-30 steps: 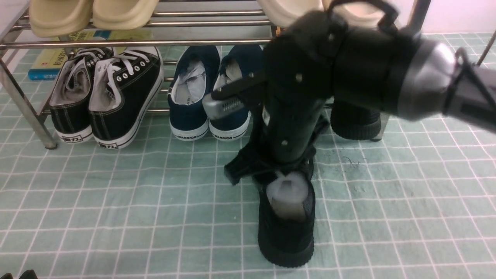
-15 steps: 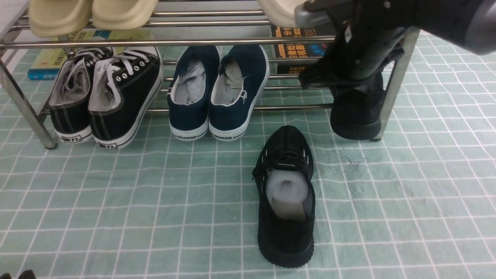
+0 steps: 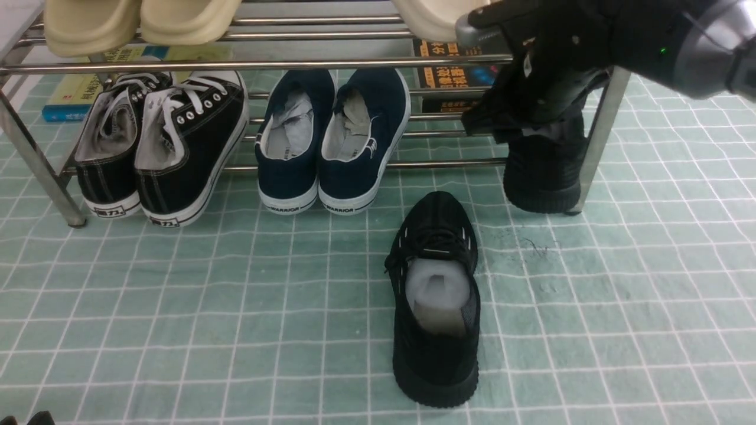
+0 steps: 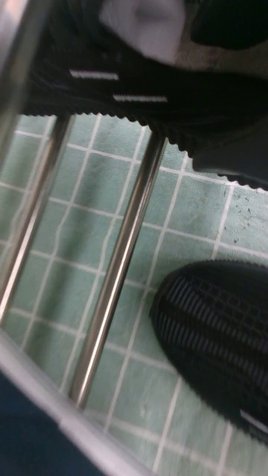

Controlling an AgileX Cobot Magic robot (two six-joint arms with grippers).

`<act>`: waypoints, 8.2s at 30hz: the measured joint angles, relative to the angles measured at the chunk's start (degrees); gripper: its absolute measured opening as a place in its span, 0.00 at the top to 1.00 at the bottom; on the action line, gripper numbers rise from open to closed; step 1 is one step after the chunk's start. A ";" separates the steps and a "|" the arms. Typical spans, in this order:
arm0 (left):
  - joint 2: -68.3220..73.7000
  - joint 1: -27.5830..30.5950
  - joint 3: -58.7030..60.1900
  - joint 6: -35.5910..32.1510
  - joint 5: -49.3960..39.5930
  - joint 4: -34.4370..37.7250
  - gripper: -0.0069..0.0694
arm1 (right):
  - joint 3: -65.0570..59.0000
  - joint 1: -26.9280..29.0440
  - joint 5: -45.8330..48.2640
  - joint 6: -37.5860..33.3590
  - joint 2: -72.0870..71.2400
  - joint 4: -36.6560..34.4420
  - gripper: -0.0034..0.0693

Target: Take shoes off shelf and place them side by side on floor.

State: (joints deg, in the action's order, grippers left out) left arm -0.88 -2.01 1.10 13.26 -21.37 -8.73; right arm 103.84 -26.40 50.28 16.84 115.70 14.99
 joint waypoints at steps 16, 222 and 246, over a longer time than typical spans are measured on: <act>0.00 0.00 0.00 0.00 0.00 -0.12 0.59 | 0.00 0.00 15.21 -6.19 -4.35 -9.19 0.95; 0.00 0.00 0.00 0.00 -0.05 -0.38 0.59 | -104.66 26.88 -27.94 -19.32 -116.28 -19.07 0.88; 0.00 0.00 0.00 0.00 -0.05 -0.42 0.59 | -104.61 26.88 -27.87 -19.32 -116.28 -19.07 0.83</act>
State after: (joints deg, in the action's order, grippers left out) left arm -0.88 -2.01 1.10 13.26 -21.43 -9.16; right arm -0.77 0.48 22.41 -2.48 -0.58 -4.08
